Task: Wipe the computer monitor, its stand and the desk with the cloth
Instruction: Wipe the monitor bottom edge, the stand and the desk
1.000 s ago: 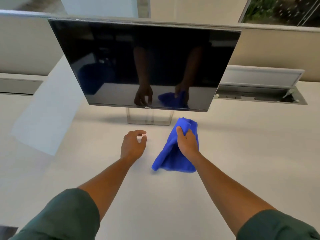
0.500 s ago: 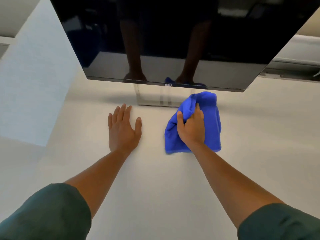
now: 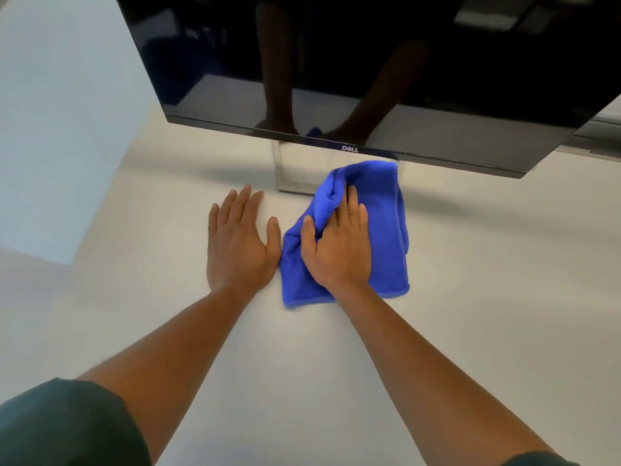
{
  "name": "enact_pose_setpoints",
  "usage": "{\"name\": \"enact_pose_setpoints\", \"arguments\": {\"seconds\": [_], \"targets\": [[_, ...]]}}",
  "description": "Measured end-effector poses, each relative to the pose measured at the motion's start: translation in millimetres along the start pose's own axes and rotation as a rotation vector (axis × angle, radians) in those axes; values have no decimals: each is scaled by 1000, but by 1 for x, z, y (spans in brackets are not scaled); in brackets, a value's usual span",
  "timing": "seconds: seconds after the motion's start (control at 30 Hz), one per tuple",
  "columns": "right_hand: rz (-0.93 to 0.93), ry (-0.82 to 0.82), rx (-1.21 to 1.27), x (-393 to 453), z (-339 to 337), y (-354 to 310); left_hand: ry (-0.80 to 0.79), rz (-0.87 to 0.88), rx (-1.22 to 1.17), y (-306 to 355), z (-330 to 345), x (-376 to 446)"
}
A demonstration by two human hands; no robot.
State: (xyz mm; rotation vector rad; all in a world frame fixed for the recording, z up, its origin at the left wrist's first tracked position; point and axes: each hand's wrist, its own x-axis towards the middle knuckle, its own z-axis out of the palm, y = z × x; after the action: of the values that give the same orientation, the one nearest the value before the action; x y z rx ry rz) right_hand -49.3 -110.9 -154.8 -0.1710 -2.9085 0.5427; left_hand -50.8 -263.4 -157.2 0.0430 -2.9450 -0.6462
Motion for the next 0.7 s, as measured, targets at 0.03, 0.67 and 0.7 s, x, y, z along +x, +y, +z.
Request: {"name": "enact_pose_setpoints", "arguments": {"seconds": [0.03, 0.67, 0.7], "targets": [[40, 33, 46, -1, -2, 3, 0, -2, 8, 0, 0, 0], [-161, -64, -127, 9, -2, 5, 13, -7, 49, 6, 0, -3], [-201, -76, -123, 9, 2, -2, 14, -8, 38, 6, 0, -3]]}}
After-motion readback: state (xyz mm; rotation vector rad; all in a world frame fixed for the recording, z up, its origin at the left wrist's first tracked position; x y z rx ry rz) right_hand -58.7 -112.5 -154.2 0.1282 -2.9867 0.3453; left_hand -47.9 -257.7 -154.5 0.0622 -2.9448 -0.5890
